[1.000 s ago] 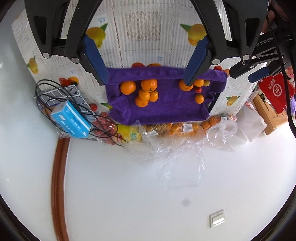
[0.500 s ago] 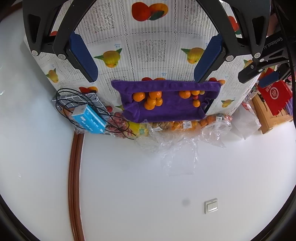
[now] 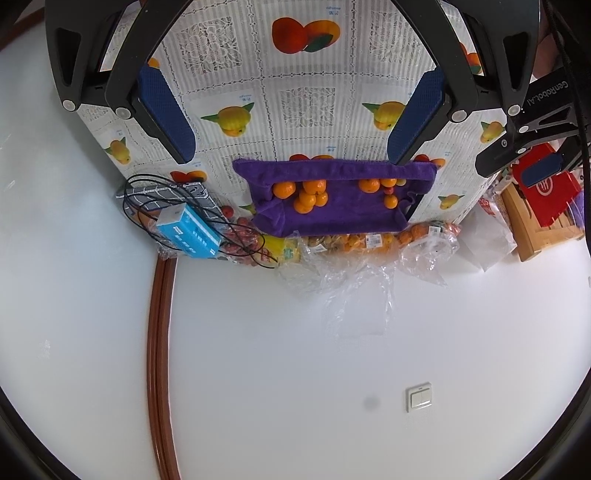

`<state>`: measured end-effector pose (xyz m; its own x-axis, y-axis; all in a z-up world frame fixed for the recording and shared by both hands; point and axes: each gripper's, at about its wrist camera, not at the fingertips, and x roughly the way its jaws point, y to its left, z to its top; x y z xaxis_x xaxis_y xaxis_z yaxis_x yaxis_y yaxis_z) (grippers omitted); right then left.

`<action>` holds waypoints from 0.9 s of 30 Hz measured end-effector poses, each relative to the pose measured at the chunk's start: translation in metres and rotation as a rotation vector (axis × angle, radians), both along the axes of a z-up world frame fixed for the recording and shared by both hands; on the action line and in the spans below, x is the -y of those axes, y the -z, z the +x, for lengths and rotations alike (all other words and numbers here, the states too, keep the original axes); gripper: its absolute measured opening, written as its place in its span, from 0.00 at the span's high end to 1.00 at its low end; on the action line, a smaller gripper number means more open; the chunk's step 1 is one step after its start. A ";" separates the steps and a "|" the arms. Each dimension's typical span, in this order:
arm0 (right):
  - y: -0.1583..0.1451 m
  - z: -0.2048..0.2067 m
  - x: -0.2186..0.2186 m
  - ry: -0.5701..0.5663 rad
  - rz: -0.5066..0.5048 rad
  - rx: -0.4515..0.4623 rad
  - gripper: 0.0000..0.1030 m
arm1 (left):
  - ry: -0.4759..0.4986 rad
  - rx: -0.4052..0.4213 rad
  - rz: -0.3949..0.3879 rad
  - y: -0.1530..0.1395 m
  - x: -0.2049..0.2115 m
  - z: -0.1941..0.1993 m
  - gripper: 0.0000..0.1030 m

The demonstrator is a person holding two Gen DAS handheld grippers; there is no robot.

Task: Organize fruits

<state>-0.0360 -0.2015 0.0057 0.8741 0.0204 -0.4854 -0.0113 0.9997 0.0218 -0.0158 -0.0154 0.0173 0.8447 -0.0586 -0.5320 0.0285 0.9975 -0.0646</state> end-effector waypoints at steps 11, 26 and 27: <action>-0.001 0.000 -0.004 0.000 -0.009 -0.005 0.01 | -0.014 -0.006 -0.004 0.002 -0.005 -0.001 0.16; 0.001 0.001 -0.005 -0.007 -0.007 -0.008 0.01 | -0.018 -0.012 -0.001 0.004 -0.007 0.000 0.16; 0.001 0.001 -0.005 -0.008 -0.007 -0.008 0.01 | -0.017 -0.012 -0.001 0.004 -0.007 0.000 0.16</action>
<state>-0.0354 -0.1968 0.0049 0.8700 0.0240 -0.4924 -0.0190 0.9997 0.0153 -0.0160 -0.0083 0.0135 0.8392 -0.0448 -0.5419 0.0108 0.9978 -0.0658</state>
